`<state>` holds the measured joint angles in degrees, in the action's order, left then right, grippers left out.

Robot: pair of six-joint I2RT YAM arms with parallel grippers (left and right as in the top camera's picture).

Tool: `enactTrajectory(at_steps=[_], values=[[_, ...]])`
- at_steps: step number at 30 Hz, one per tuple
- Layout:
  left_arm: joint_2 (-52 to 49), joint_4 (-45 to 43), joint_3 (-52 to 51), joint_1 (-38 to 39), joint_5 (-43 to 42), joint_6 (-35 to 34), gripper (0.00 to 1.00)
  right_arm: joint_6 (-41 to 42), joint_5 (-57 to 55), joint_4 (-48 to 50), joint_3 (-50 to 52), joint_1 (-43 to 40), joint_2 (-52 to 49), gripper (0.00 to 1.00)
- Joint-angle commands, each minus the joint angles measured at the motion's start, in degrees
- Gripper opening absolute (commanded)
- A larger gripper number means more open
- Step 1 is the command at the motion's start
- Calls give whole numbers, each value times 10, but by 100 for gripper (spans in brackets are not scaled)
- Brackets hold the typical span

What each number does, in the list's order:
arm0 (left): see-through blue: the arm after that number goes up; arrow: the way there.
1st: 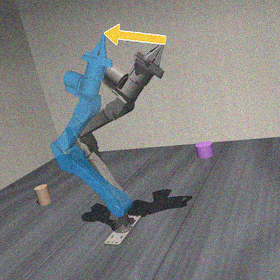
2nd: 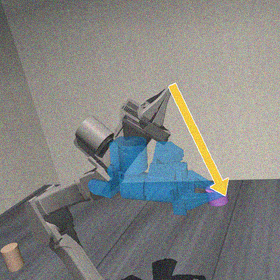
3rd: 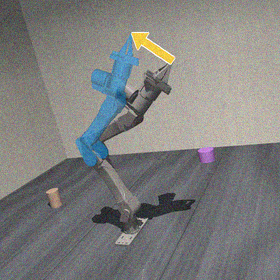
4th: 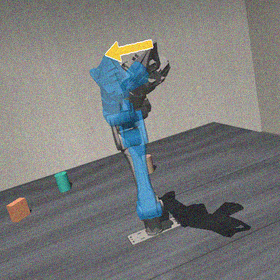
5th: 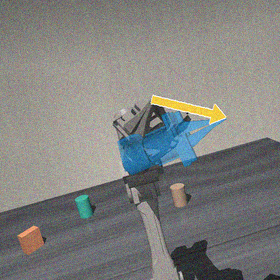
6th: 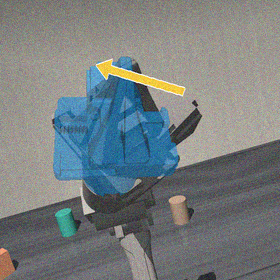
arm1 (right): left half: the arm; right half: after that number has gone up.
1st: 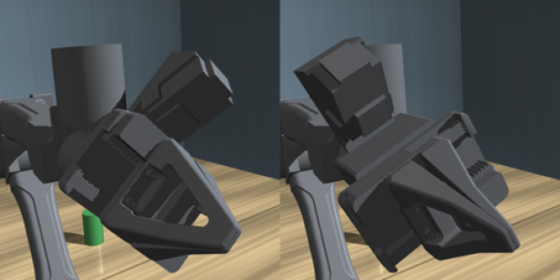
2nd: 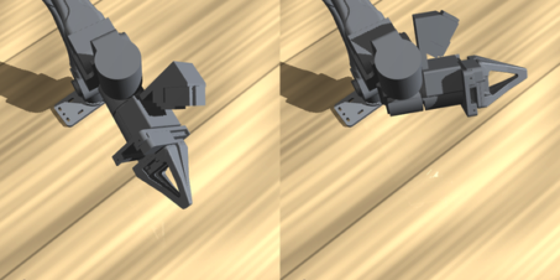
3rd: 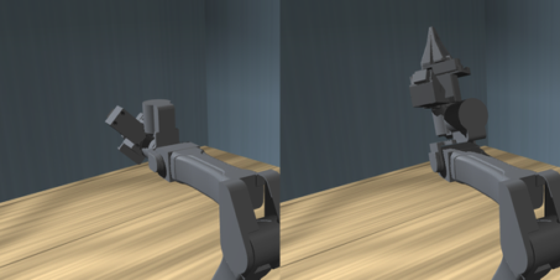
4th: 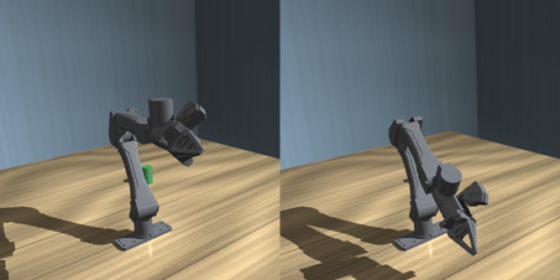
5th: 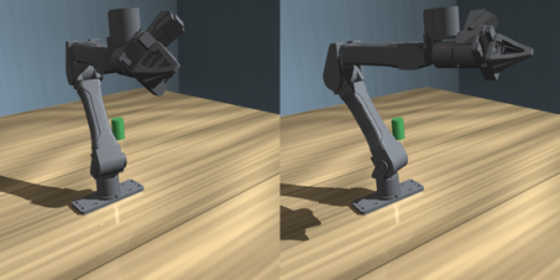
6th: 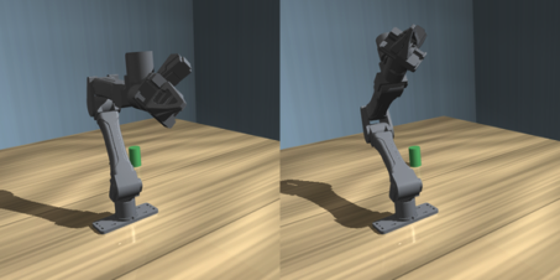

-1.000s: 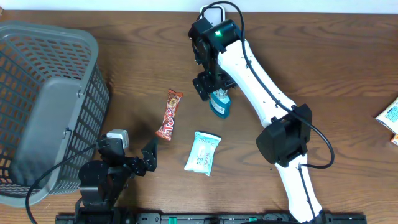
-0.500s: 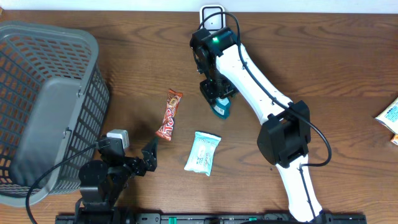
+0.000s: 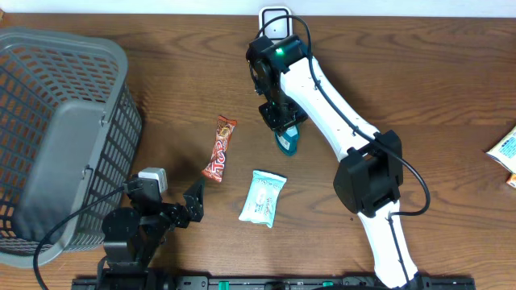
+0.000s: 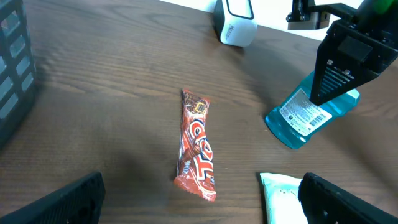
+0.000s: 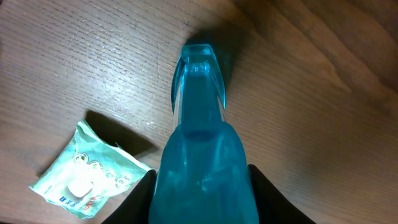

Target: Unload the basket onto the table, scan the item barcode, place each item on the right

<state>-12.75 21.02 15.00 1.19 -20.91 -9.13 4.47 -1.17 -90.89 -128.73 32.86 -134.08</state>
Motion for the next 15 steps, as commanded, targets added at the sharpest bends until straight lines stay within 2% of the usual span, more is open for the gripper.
enactTrajectory(at_steps=[1,4,9,15], values=[[2,0,2,1,-5,5,99,-36,44,9,15,-2,-10,15],[2,0,2,1,-5,5,99,-58,97,13,15,-8,-9,13],[2,0,2,1,-5,5,99,-86,174,1,-9,-23,-6,4],[2,0,2,1,-5,5,99,-209,389,-64,-72,-60,-1,5]])
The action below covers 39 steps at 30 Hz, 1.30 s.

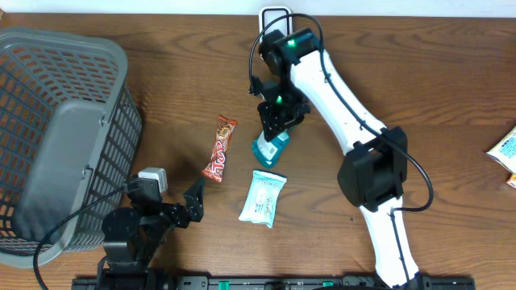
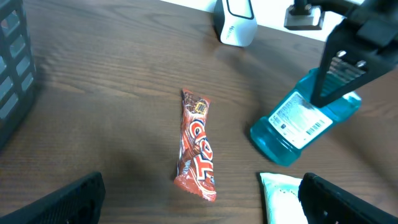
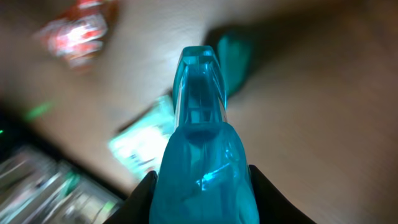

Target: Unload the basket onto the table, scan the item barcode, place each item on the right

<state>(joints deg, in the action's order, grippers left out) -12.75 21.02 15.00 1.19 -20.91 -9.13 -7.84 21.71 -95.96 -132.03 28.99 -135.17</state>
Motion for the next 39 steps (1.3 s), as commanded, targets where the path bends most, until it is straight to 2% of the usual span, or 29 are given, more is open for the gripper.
enactTrajectory(at_steps=[1,8,14,18,22,31,35,39], values=[[2,0,2,1,-5,5,99,-93,183,-14,-39,-28,13,8],[2,0,2,1,-5,5,99,-201,344,-14,-39,-75,13,6],[2,0,2,1,-5,5,99,-207,361,-14,-25,-88,15,2],[2,0,2,1,-5,5,99,-201,360,-14,19,-89,35,2],[2,0,2,1,-5,5,99,-210,354,-14,122,-100,108,2],[2,0,2,1,-5,5,99,-337,381,-9,398,-170,344,3],[2,0,2,1,-5,5,100,-353,446,32,508,-194,387,4],[2,0,2,1,-5,5,100,-360,454,73,560,-195,386,5]])
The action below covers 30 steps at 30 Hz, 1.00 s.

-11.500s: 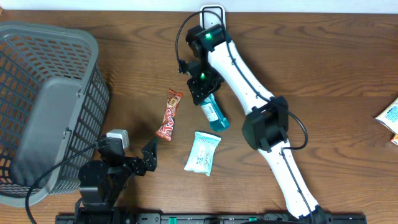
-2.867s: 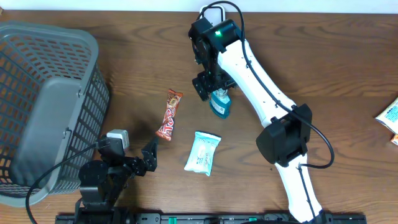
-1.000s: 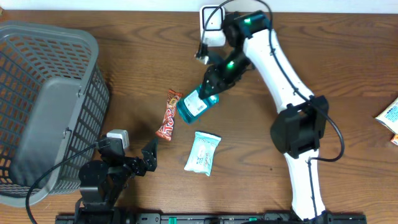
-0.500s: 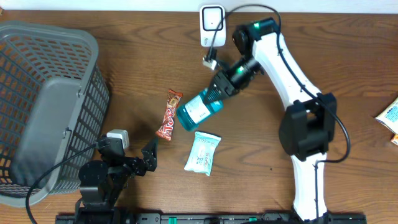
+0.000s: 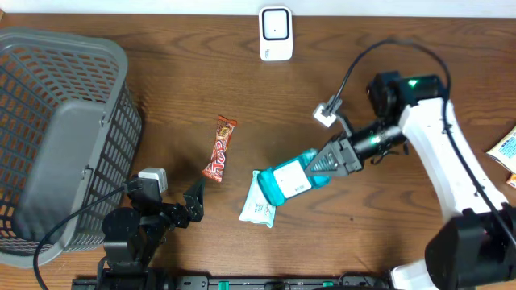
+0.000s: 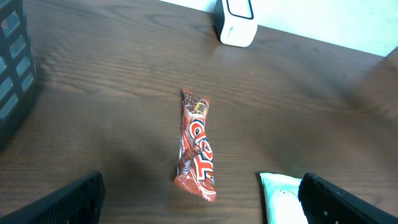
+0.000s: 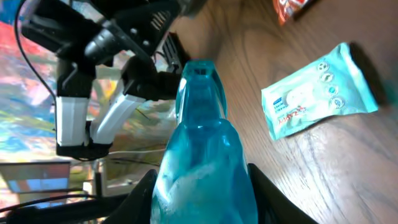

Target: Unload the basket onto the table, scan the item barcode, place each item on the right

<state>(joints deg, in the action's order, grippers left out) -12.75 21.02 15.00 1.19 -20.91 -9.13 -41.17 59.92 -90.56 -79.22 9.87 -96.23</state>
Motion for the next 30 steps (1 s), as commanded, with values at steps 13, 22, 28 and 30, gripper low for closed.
enactTrajectory(at_steps=[13,22,28,30], values=[[2,0,2,1,-5,5,99,312,-187,209,12,-1,-2,3],[2,0,2,1,-5,5,99,496,-461,250,-104,48,-2,6],[2,0,2,1,-5,5,99,563,-667,282,-138,124,-2,6],[2,0,2,1,-5,5,99,564,-726,304,-138,147,-5,8]])
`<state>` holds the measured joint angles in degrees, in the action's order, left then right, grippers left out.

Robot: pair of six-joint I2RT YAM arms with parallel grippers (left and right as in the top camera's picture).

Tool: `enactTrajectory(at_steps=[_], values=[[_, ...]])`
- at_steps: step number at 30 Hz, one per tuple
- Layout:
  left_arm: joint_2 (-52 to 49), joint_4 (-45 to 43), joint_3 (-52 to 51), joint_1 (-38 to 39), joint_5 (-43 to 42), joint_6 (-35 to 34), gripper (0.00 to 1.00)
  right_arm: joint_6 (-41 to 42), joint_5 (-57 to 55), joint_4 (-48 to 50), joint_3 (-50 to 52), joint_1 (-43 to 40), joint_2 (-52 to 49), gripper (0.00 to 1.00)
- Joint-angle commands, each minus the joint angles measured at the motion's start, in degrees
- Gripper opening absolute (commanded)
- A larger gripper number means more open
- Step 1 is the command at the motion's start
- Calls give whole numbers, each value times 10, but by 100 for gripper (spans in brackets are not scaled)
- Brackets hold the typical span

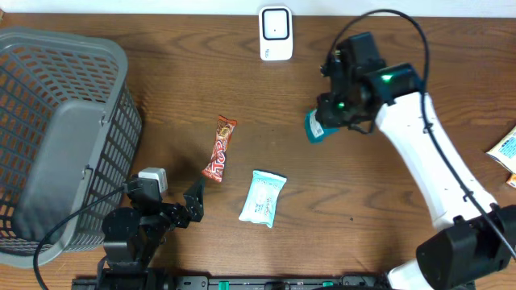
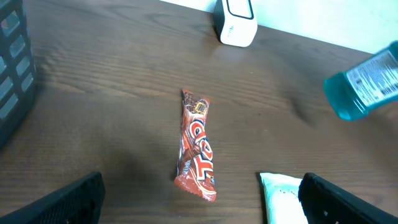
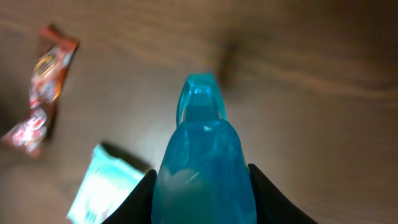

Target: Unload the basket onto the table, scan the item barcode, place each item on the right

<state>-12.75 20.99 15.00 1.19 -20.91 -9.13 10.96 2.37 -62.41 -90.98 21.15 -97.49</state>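
A blue liquid bottle (image 1: 315,127) hangs above the table, right of centre, and my right gripper (image 1: 337,111) is shut on it. In the right wrist view the bottle (image 3: 202,143) fills the space between the two dark fingers of the right gripper (image 3: 202,194). The left wrist view shows the bottle's (image 2: 367,82) white barcode label at the right edge. The white scanner (image 1: 275,33) stands at the table's far edge; the left wrist view also shows the scanner (image 2: 236,22). My left gripper (image 2: 202,208) rests open near the front edge, with nothing between its fingers.
A grey mesh basket (image 1: 48,145) fills the left side. A red candy bar (image 1: 219,148) and a pale green wipes pack (image 1: 264,197) lie on the wood in the middle. Another packet (image 1: 506,153) pokes in at the right edge.
The right gripper has carried the bottle from low beside the wipes pack up toward the back, closer to the scanner. The bottle now shows in the left wrist view. The left arm has stayed put.
The right gripper first held the bottle just below the scanner, near the candy bar. It then held it slightly lower and to the left. Later the arm was at the right, the bottle lying sideways by the wipes pack. Now the bottle is right of centre.
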Motion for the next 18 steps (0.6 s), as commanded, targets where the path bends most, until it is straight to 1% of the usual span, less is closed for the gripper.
enactTrajectory(at_steps=[1,5,8,11,13,16,18], values=[[2,0,2,1,-5,5,99,42,-176,31,-20,45,7,8],[2,0,2,1,-5,5,99,45,-312,86,-20,85,-9,9],[2,0,2,1,-5,5,99,26,-370,131,-20,104,-30,9],[2,0,2,1,-5,5,99,-32,-443,211,-21,123,-79,8],[2,0,2,1,-5,5,99,-63,-494,254,-23,131,-111,6],[2,0,2,1,-5,5,99,-104,-567,281,-48,140,-155,3],[2,0,2,1,-5,5,99,-113,-574,273,-64,144,-174,3]])
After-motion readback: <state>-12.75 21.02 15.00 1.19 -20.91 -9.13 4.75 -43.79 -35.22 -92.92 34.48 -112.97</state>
